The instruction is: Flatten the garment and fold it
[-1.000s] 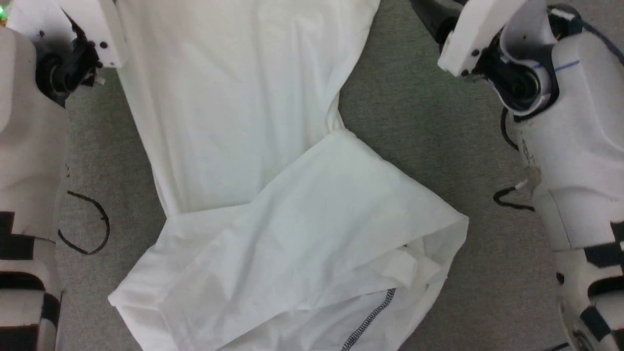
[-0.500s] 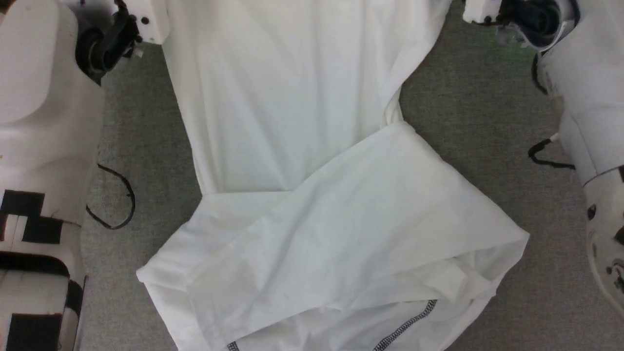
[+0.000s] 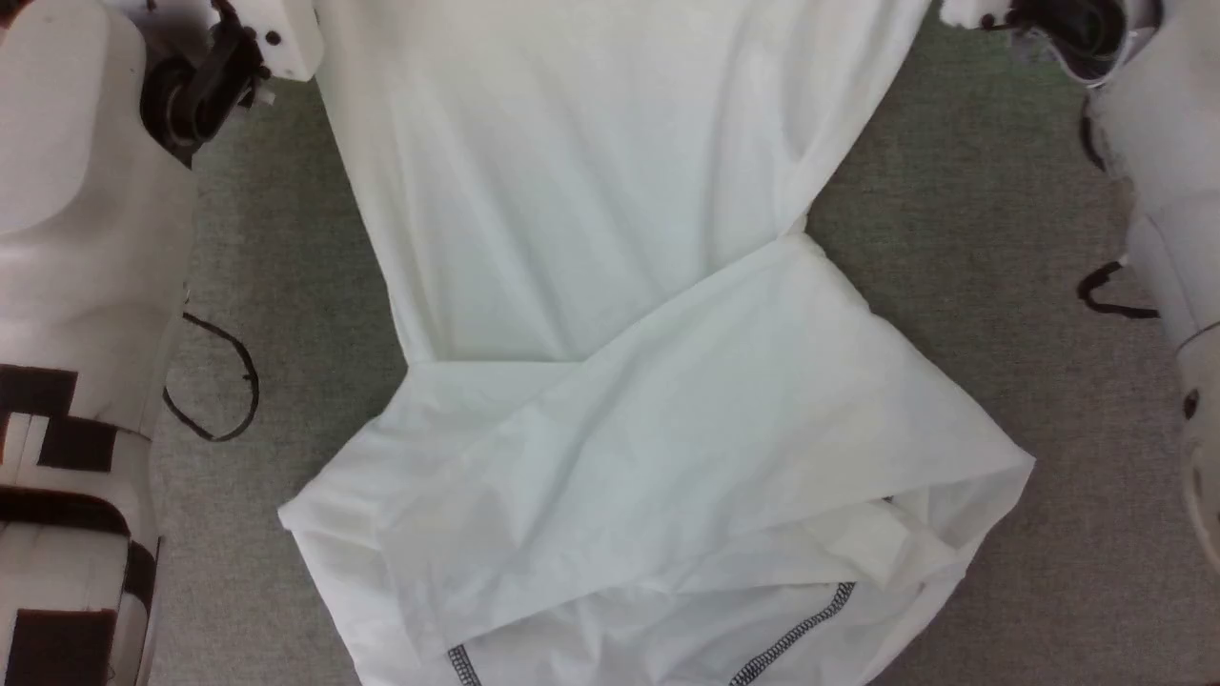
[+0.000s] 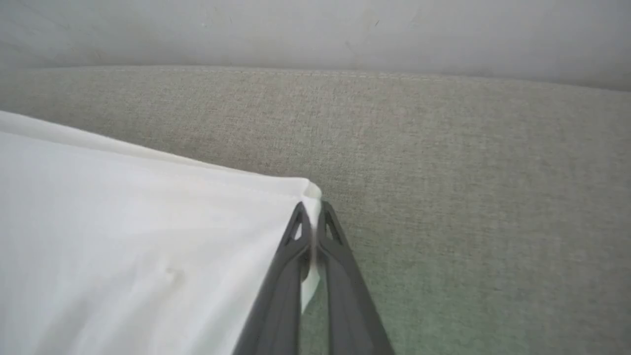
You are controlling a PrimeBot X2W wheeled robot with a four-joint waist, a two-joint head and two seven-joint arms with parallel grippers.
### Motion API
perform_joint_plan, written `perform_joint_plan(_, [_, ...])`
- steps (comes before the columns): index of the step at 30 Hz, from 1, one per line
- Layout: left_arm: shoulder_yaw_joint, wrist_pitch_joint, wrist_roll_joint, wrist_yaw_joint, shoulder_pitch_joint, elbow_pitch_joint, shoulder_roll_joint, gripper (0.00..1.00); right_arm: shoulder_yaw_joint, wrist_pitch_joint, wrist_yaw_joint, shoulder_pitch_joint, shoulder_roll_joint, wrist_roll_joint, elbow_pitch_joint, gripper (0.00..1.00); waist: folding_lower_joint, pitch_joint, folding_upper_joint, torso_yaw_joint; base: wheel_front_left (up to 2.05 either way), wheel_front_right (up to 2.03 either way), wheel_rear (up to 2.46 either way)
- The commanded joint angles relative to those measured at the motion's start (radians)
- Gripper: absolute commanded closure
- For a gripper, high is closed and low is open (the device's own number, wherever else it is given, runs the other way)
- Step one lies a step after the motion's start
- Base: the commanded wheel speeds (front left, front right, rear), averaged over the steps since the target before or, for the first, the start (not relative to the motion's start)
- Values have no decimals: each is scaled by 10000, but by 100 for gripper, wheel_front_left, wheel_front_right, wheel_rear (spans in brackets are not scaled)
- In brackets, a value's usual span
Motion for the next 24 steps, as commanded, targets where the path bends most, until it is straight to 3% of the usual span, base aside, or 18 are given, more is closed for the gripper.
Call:
perform_joint_plan(1, [20, -253, -29, -63, -158, 83, 76, 100, 19, -367, -21, 74, -228, -75, -69, 100, -2, -319, 0, -3, 0, 0, 0])
perform_joint_plan(15, [264, -2446, -236, -65, -70, 694, 365, 100, 514, -4505, -21, 320, -912, 322, -988, 100, -2, -2274, 0, -169, 0, 0, 0])
perform_joint_plan(24, [529, -3181, -1338, -66, 2332, -777, 535, 100, 2288, -4655, -21, 2460, -1271, 1595, -2525, 100, -2, -3511, 0, -144, 0, 0, 0])
